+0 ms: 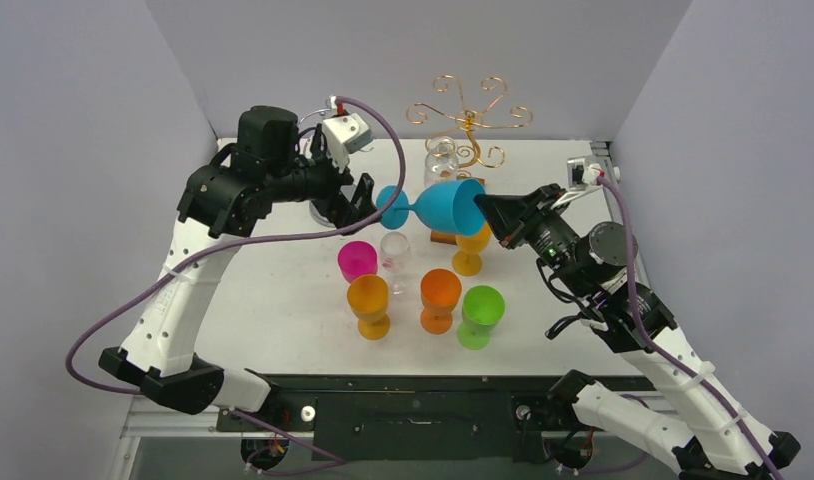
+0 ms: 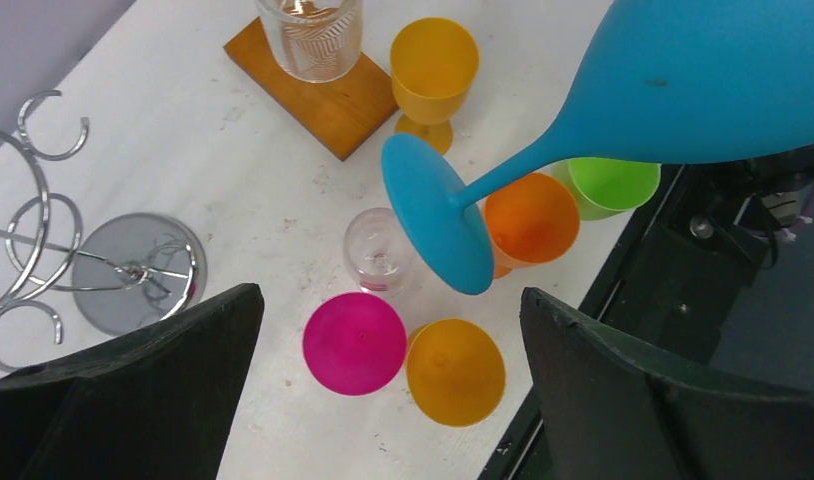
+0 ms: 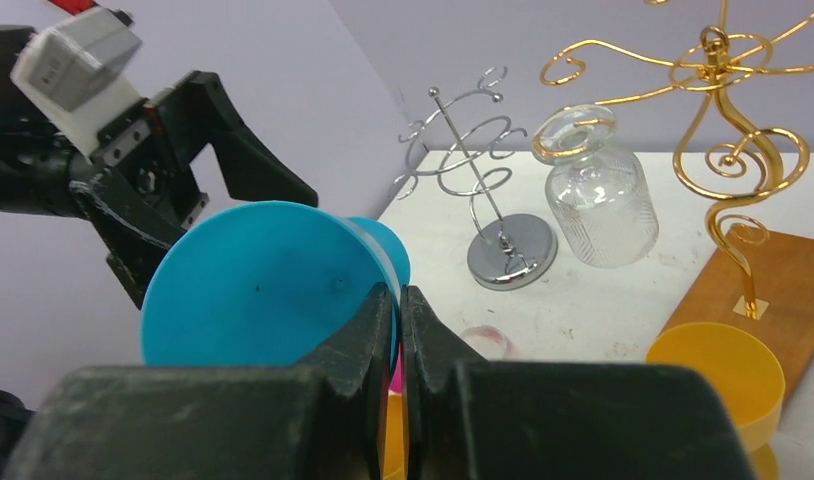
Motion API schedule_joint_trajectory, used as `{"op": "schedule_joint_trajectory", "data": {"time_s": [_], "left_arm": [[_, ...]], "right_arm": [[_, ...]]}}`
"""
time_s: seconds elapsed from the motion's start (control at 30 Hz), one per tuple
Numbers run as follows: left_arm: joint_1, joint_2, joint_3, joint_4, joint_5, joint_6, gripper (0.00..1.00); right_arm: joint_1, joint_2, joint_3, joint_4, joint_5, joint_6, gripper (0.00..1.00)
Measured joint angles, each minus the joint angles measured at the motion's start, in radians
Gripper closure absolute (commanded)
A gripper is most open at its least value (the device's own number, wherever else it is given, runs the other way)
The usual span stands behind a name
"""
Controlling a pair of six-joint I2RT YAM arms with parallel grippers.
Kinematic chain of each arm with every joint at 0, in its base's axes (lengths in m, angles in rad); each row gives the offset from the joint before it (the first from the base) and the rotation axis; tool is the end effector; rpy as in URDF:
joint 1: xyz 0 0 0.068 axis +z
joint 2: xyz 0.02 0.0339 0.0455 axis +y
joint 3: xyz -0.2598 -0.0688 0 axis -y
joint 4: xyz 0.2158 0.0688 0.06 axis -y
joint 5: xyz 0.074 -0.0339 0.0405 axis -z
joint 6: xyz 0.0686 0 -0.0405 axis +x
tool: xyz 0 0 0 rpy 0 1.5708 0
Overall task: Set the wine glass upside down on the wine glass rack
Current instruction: Turn the wine glass upside down at the wine rack.
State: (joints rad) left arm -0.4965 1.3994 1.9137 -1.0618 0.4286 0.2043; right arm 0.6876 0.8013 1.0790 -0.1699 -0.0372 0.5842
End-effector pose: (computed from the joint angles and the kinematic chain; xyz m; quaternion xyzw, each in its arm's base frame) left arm 0.2067 -0.1444 0.4569 0.3903 0.7645 -0.2531 0.4463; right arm 0.1313 0.1112 0.4323 -0.0483 0.6663 0.4519 0.5912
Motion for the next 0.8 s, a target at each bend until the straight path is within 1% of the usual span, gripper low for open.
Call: {"op": "schedule_joint_trajectory", "data": {"time_s": [0.03,0.17,0.23,0.33,0.43,0.47,0.53,0.57,0.6,0.67,0.73,0.77,0.8], "left_arm": [[0.0,0.005,0.0,-0.003,0.017,-0.005,0.04],[0.0,0.032,0.0,-0.016,0.071,-0.022,0.11],[0.0,0.047,0.0,-0.019,0.089,-0.03,0.19],[0.002,0.072,0.011,-0.021,0.115,-0.044,0.4],[0.006,0.1,0.049,-0.024,0.132,-0.055,0.7],[0.009,0.106,0.063,-0.026,0.138,-0.058,0.77],[0.013,0.114,0.088,-0.027,0.148,-0.058,0.91],[0.015,0.115,0.102,-0.028,0.144,-0.056,0.94],[0.019,0.115,0.113,-0.024,0.142,-0.056,0.96],[0.028,0.114,0.13,-0.01,0.12,-0.045,0.98],[0.03,0.108,0.134,0.011,0.082,-0.01,0.99],[0.03,0.103,0.132,0.019,0.061,0.015,0.99],[0.029,0.095,0.124,0.032,0.039,0.047,1.0]], "right_arm": [[0.0,0.0,0.003,0.008,-0.003,0.002,1.0],[0.0,0.004,0.013,0.061,-0.021,0.013,1.0],[0.0,0.011,0.016,0.091,-0.033,0.024,1.0],[0.002,0.027,0.021,0.132,-0.05,0.034,1.0],[0.007,0.048,0.021,0.152,-0.06,0.039,1.0],[0.007,0.054,0.021,0.155,-0.061,0.039,1.0],[0.007,0.063,0.021,0.155,-0.065,0.038,1.0],[0.007,0.064,0.021,0.154,-0.066,0.038,1.0],[0.007,0.064,0.021,0.152,-0.072,0.038,0.94],[0.008,0.064,0.02,0.144,-0.092,0.037,0.7],[0.014,0.064,0.02,0.127,-0.114,0.037,0.49],[0.014,0.062,0.02,0.112,-0.122,0.031,0.4],[0.013,0.058,0.02,0.09,-0.127,0.023,0.34]]}}
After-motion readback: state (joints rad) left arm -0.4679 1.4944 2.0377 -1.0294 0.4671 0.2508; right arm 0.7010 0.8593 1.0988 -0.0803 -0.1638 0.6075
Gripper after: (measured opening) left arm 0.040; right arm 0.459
